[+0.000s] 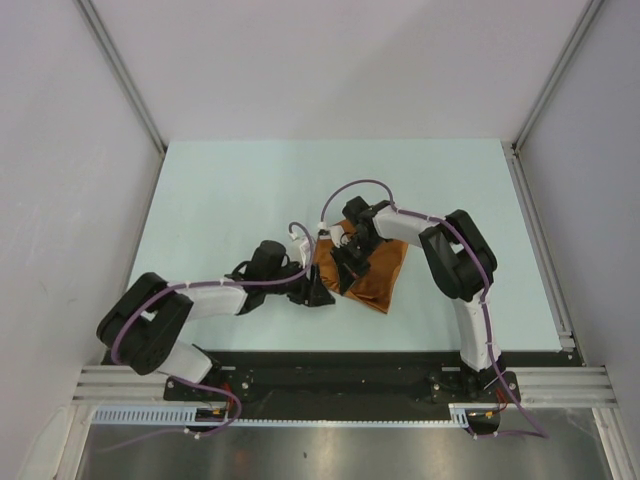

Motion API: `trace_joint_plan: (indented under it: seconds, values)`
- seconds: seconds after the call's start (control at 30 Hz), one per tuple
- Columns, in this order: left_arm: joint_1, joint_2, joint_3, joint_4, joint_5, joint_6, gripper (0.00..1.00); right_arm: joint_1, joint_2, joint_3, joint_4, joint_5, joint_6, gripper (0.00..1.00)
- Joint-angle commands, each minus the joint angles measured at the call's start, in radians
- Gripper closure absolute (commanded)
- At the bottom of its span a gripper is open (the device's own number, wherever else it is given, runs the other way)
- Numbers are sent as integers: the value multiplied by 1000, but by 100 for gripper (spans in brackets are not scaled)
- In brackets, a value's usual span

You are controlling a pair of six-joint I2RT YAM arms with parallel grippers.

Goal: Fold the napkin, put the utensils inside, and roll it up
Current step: Roll the napkin at the center of the board.

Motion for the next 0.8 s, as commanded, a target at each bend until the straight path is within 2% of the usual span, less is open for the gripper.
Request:
trace_joint_plan:
  seconds: [0.0,0.3,0.77]
  values:
    - [-5,20,66,157,24,-41,37,-5,28,-28,-12,53,-12,100]
    - [-3,120,112,229,6,-53,37,-3,34,-28,-6,54,1,100]
    - [0,198,70,327,-72,-18,37,-5,34,-33,9,41,22,100]
